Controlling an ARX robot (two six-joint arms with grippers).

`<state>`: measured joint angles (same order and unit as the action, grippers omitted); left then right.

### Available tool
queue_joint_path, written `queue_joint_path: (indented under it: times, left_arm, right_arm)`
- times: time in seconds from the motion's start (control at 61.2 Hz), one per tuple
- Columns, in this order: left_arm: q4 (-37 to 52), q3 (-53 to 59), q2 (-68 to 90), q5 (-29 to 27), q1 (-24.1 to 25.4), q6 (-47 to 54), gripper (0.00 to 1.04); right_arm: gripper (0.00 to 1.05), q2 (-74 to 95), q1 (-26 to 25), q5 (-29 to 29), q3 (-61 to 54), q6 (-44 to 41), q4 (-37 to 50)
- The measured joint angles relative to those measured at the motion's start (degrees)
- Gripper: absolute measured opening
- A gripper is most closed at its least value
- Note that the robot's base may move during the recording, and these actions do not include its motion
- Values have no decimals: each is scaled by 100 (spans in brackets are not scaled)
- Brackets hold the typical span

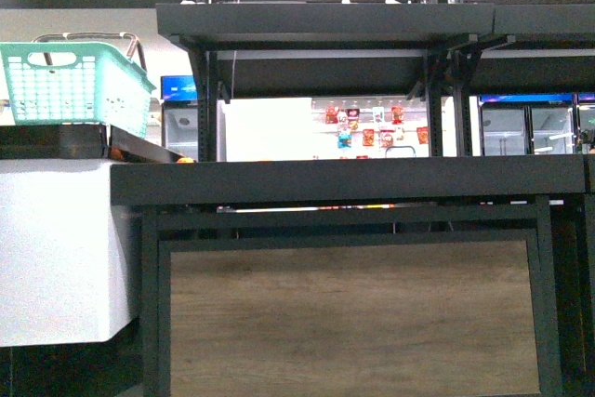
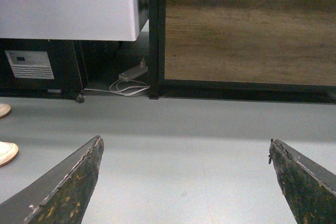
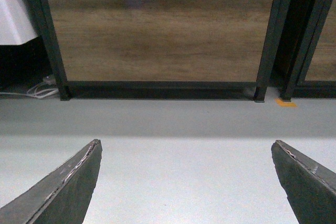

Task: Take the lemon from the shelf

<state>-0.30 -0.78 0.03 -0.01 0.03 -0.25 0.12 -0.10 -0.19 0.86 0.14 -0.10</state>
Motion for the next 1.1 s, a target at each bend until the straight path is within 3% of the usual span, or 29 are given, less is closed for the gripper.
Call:
queue_joint_path:
  times: [1.095]
  left_arm:
    - [0,0,0,0,0,0,97]
  right_arm:
    - [97,0,0,0,0,0,0]
